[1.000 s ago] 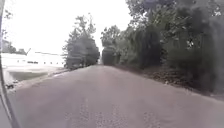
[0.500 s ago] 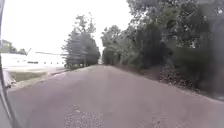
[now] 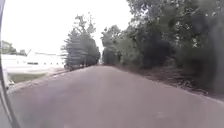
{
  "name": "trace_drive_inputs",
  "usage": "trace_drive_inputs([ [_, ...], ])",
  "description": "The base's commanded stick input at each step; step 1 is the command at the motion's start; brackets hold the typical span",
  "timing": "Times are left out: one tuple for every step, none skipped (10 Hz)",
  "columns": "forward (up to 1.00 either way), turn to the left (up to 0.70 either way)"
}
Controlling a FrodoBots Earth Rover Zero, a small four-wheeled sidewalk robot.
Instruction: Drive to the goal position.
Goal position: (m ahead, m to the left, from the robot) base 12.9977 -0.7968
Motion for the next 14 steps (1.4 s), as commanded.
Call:
trace_drive_inputs([
  [0.70,0.00],
  [0.70,0.00],
  [0.70,0.00],
  [0.70,0.00],
  [0.70,0.00],
  [0.70,0.00],
  [0.70,0.00],
  [0.70,0.00],
  [0.70,0.00],
  [0.70,0.00],
  [0.70,0.00],
  [0.70,0.00],
  [0.70,0.00],
  [0.70,0.00],
])
